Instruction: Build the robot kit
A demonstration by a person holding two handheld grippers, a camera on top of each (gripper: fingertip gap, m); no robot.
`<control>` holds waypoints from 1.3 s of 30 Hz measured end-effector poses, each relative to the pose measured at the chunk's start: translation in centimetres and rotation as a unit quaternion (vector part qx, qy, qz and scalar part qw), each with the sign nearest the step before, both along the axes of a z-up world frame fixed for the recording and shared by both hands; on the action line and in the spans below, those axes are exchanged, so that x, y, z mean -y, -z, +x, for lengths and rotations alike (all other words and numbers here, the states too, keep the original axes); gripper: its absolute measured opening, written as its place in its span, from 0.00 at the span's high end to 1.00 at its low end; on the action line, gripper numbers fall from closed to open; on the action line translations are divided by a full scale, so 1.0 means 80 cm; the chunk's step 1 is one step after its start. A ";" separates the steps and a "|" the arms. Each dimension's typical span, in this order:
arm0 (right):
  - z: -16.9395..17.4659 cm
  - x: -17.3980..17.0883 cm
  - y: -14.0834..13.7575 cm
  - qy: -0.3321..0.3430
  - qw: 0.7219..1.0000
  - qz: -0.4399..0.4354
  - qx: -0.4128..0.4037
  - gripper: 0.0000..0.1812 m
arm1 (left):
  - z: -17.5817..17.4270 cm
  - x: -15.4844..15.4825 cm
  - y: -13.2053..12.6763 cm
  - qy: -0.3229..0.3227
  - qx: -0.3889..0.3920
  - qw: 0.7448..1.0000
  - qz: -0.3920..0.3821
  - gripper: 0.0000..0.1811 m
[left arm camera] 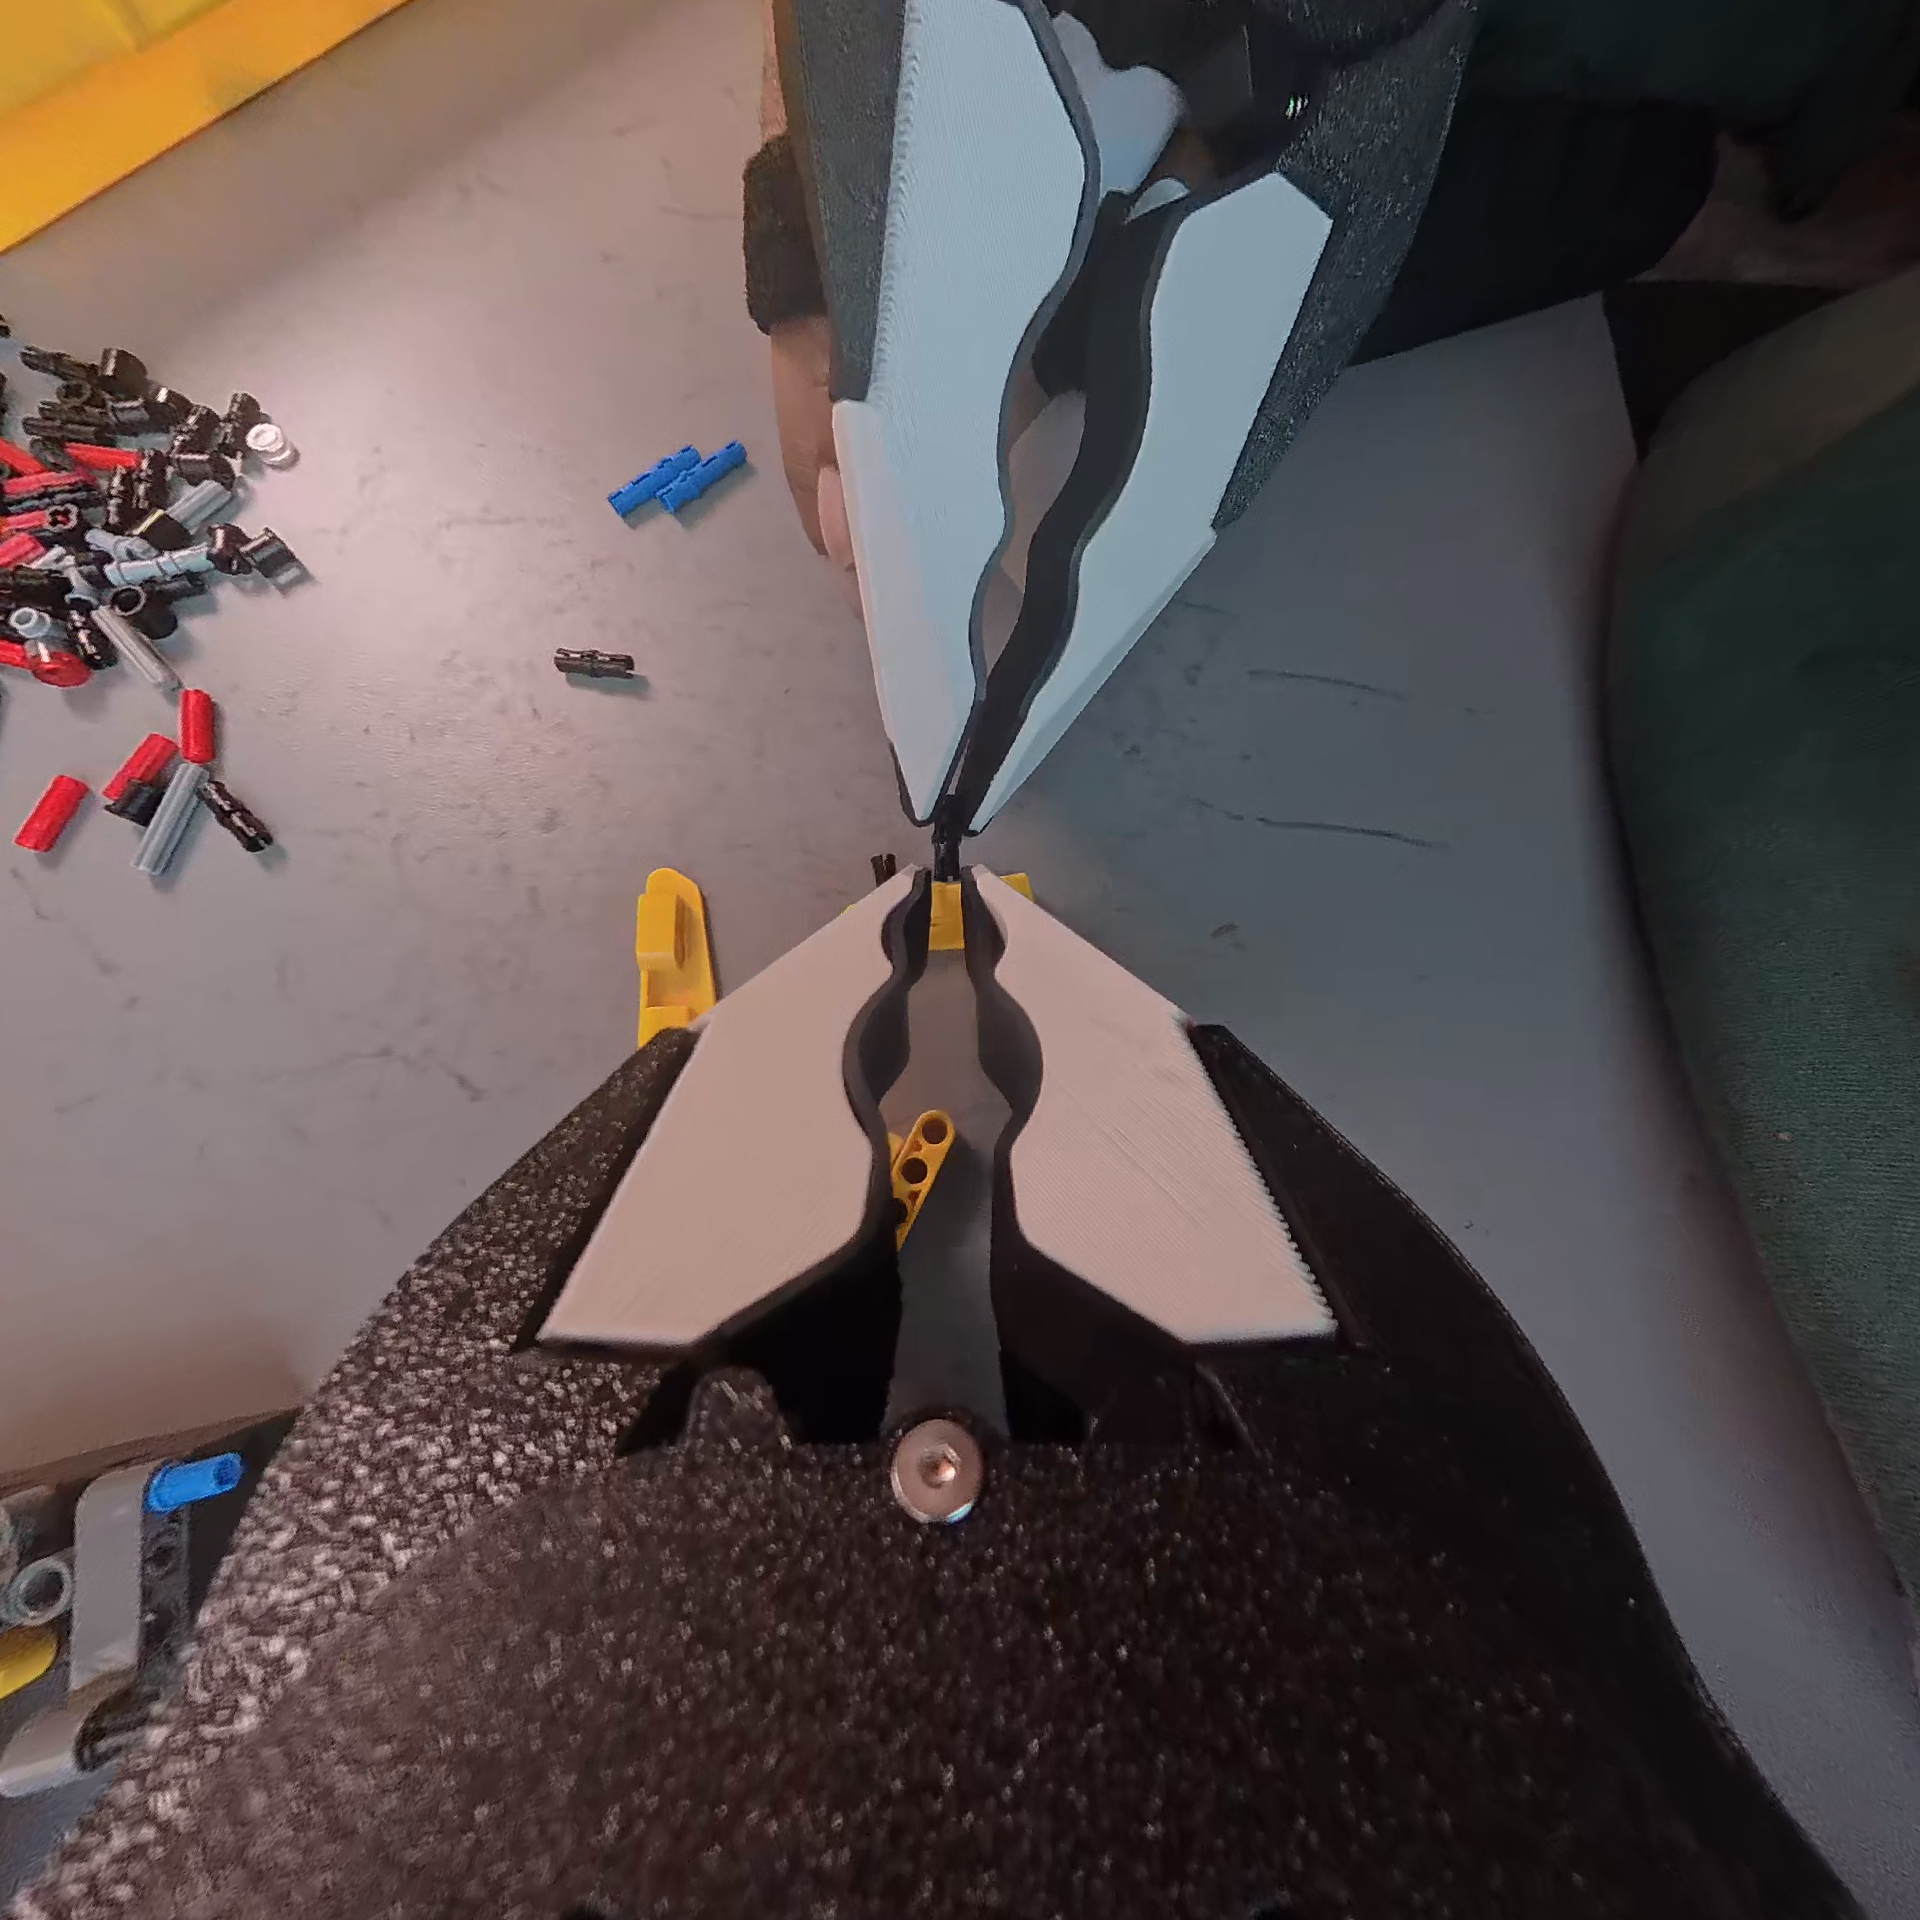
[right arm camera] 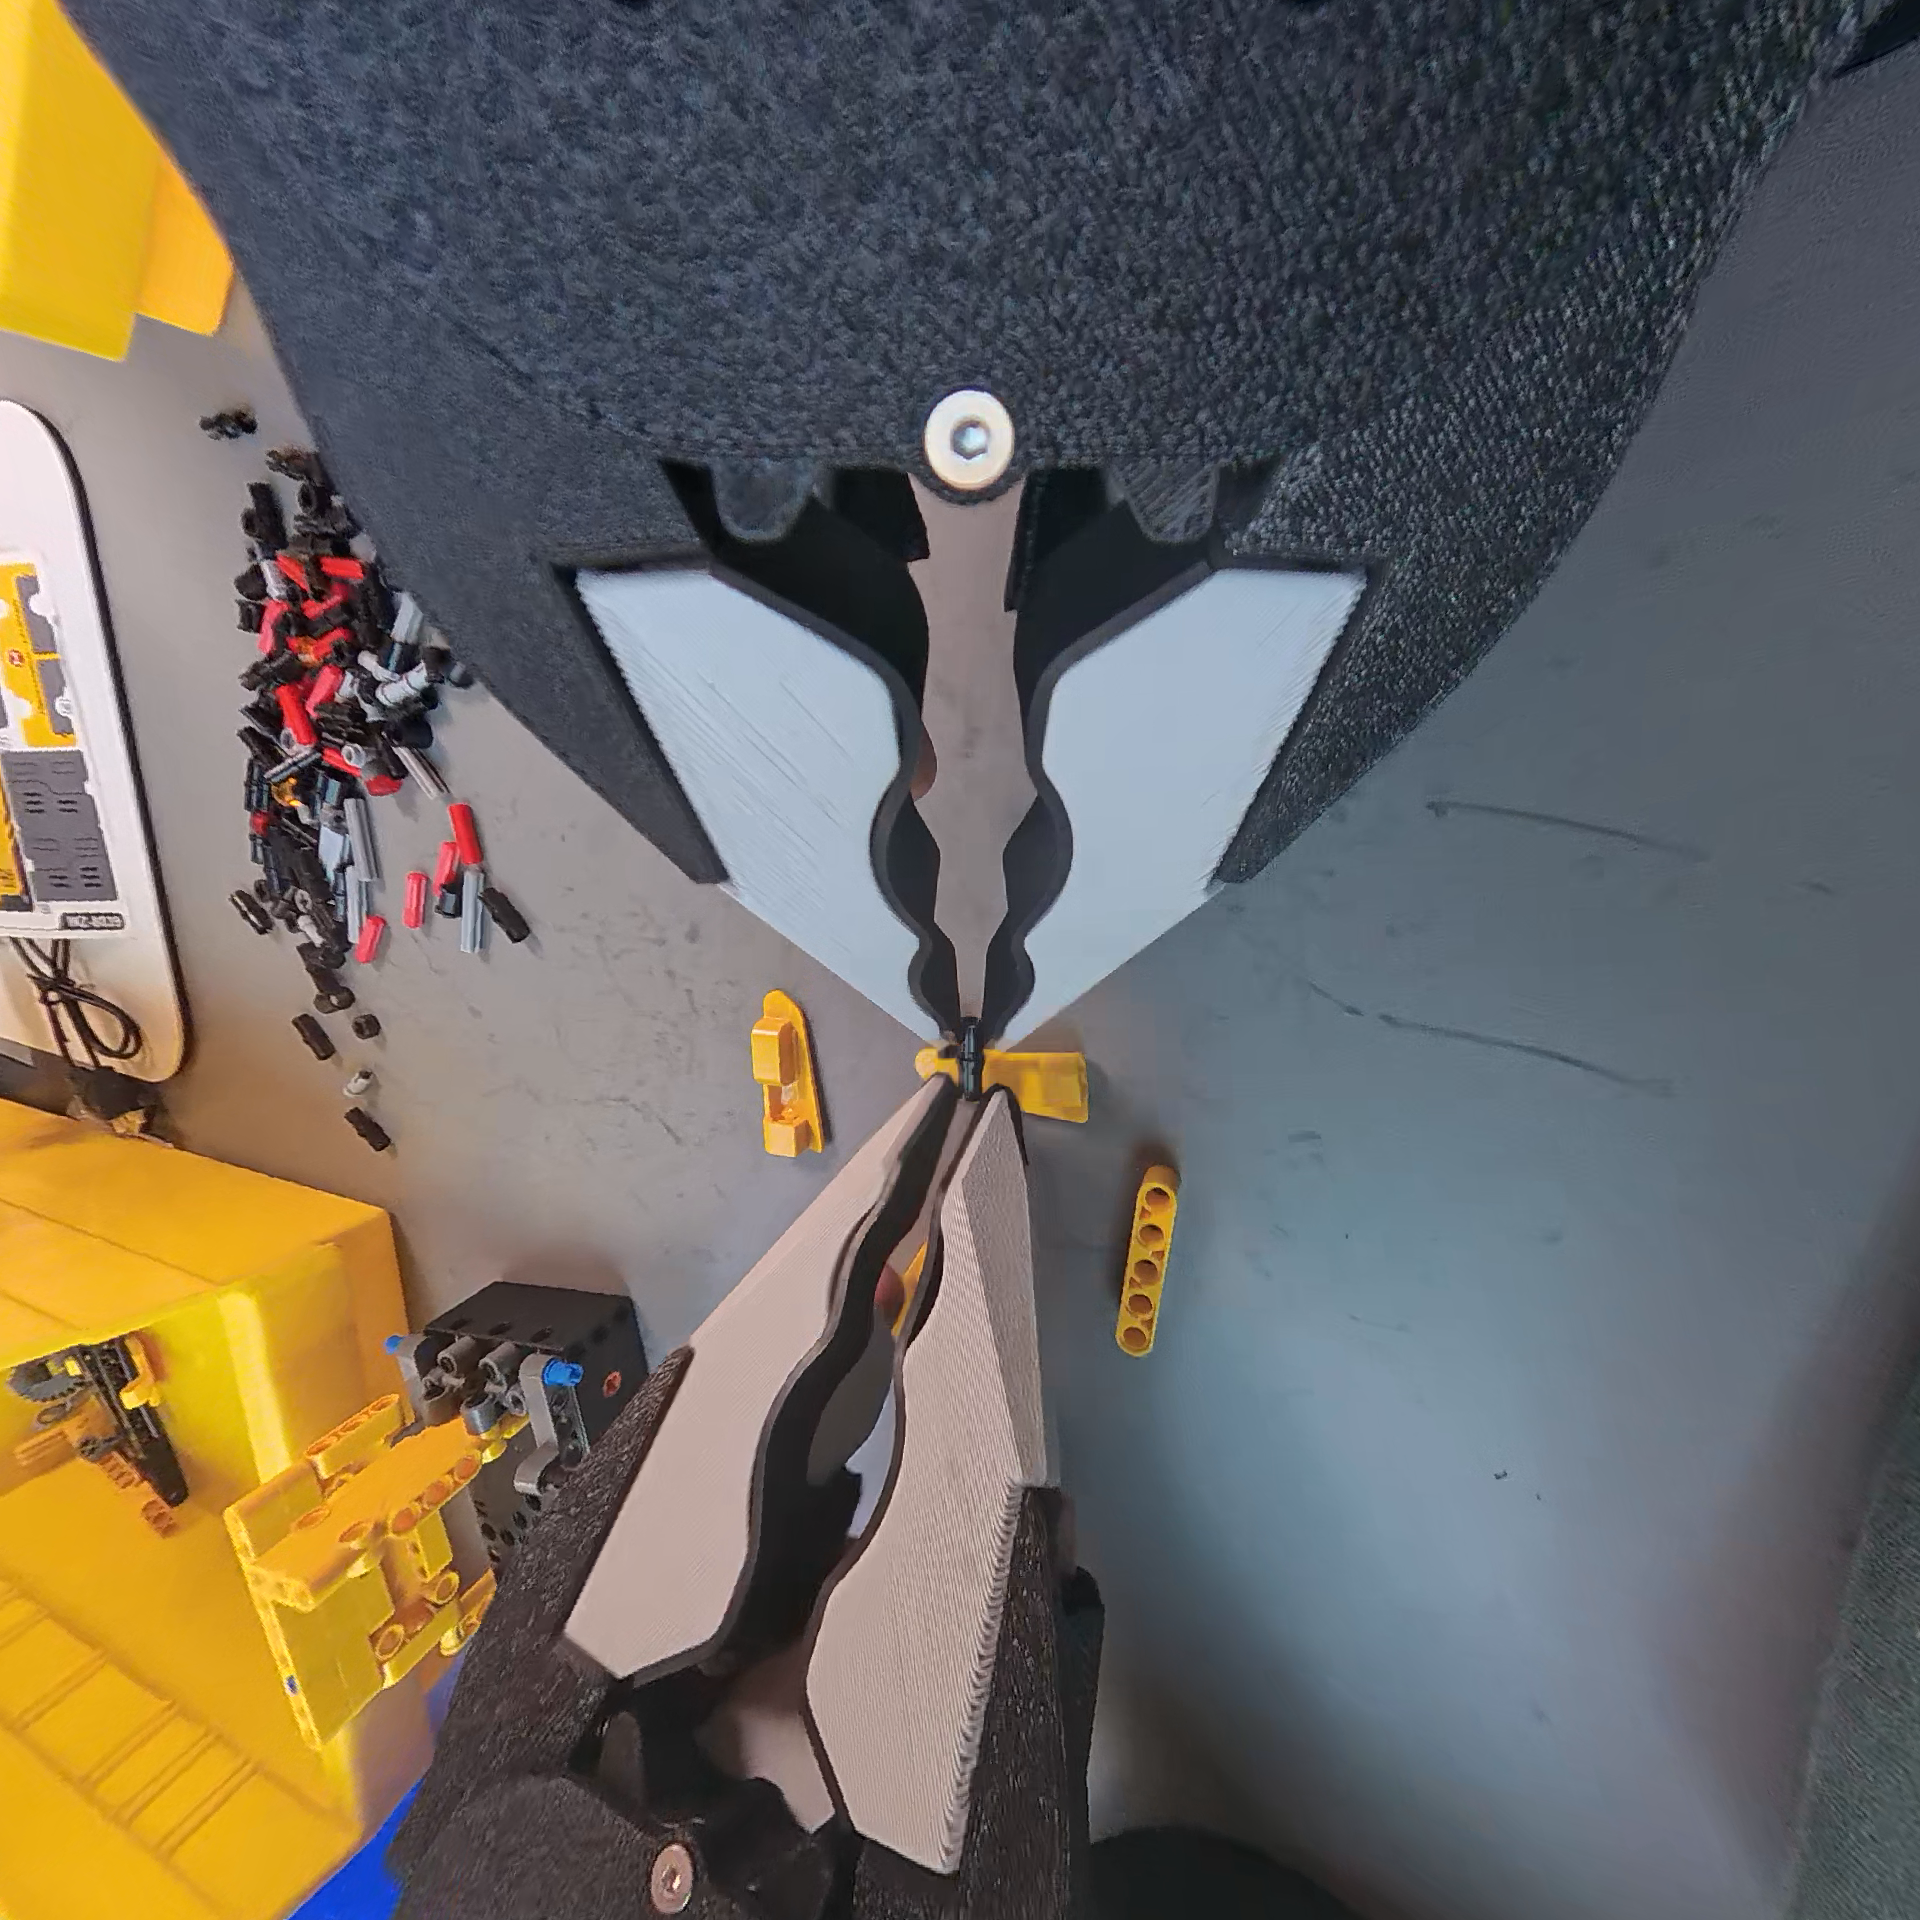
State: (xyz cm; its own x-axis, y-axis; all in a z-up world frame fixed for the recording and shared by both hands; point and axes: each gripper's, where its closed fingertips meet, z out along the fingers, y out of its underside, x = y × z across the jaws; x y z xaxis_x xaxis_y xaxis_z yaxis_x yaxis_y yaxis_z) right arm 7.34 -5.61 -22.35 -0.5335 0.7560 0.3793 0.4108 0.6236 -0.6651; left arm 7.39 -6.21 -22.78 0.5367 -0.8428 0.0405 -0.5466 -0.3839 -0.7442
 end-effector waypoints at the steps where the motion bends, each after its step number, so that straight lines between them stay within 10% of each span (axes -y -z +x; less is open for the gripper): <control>1: 0.001 -0.003 0.003 0.002 1.000 0.005 0.006 0.98 | -0.004 -0.003 0.001 -0.007 -0.010 1.000 0.005 0.95; 39: 0.001 -0.001 0.017 -0.059 0.998 0.006 -0.027 0.98 | -0.006 -0.003 0.015 0.041 -0.028 0.999 0.023 0.93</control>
